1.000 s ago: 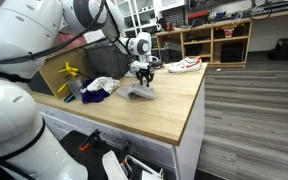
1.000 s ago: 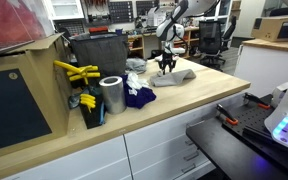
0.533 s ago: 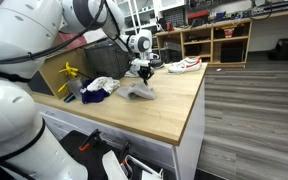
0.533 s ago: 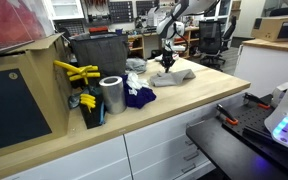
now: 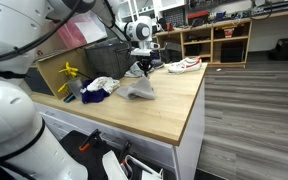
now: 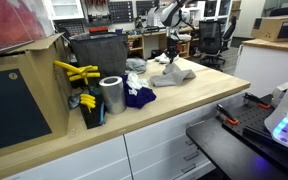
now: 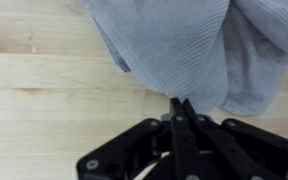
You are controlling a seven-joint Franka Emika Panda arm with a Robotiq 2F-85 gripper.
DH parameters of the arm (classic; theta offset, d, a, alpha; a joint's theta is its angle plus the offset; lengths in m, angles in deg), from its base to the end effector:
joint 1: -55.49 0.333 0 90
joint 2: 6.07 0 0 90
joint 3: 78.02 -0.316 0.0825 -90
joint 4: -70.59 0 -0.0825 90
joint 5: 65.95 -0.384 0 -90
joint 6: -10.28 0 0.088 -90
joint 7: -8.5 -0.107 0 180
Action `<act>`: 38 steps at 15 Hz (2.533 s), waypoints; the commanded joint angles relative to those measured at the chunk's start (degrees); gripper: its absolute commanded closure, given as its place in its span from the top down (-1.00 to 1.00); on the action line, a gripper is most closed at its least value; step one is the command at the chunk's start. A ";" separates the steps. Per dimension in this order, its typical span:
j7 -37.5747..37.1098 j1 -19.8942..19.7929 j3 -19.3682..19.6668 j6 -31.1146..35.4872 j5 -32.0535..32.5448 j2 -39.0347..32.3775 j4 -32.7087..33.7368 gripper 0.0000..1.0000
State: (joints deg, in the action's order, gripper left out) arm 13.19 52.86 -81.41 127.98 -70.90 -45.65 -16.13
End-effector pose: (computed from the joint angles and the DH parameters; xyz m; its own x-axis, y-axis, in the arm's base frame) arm 0.6945 0.0078 0.2452 0.9887 0.0466 -0.1422 0.0296 -0.9924 -0.1191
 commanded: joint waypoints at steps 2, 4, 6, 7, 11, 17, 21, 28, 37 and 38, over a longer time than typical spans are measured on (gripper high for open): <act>4.62 -0.08 1.14 -4.20 2.60 11.97 -13.74 -0.99; 6.04 0.04 1.55 -6.41 4.59 15.69 -17.90 -0.99; 7.03 0.27 1.99 -8.67 7.21 19.03 -21.39 -0.99; 7.41 0.37 2.18 -9.59 8.57 20.53 -22.88 -0.99; 9.24 0.54 2.48 -12.92 13.86 25.16 -27.79 -0.99; 10.06 0.88 2.34 -12.39 19.09 29.51 -34.05 -0.99; 11.55 1.07 2.20 -9.59 24.06 31.99 -38.82 -0.99; 15.05 1.05 2.12 -5.19 23.42 35.79 -44.98 -0.02; 12.44 -0.43 4.03 -5.25 6.66 29.73 -36.09 1.00; 12.83 -0.56 4.01 -5.31 4.99 28.45 -34.91 1.00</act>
State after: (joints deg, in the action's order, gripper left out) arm 26.05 52.77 -77.58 122.76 -61.50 -13.31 -55.07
